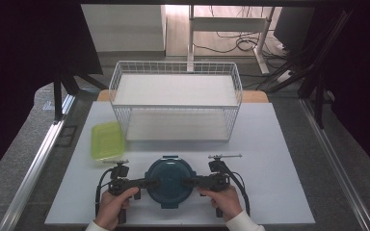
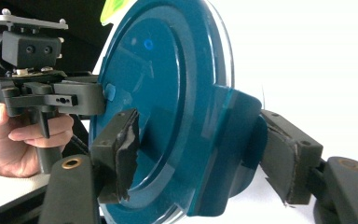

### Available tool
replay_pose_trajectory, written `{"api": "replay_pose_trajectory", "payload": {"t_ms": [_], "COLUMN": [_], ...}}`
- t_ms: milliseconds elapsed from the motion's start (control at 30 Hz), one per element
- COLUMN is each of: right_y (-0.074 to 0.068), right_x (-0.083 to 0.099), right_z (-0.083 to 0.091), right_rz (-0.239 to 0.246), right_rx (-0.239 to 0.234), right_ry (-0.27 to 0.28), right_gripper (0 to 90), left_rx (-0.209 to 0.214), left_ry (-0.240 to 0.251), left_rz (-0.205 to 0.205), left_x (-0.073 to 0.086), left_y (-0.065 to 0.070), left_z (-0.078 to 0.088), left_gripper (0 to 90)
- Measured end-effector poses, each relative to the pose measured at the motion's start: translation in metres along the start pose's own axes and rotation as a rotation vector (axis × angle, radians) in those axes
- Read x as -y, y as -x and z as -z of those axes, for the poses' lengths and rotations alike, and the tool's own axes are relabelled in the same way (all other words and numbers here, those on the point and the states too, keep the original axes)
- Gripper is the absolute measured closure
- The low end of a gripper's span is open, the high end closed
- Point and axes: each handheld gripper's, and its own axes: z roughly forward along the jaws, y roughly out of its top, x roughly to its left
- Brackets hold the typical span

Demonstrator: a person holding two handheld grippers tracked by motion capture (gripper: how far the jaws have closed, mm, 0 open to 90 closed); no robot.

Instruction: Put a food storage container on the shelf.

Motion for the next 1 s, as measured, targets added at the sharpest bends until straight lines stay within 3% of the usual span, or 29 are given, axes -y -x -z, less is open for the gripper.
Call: {"api": "replay_pose_trajectory", "payload": {"t_ms": [433,567,1000], "right_y": [-0.006,-0.007,-0.014], "right_x": [0.004,0.003,-0.003], "right_z": [0.008,0.009,0.019], "right_rz": [0.022,0.030,0.071], "right_rx": [0.005,0.006,0.021], "right_ry": [0.017,0.024,0.049], "right_gripper": [37.6,37.9,38.0], "left_rx": [-0.040,-0.058,-0.043], "left_ry": [0.026,0.034,0.049], "left_rz": [-0.035,-0.071,-0.086], "left_x": [0.002,0.002,-0.001], "left_y": [0.015,0.019,0.026], "left_z": [0.006,0.007,0.008], "left_gripper": [39.4,39.4,39.6]}}
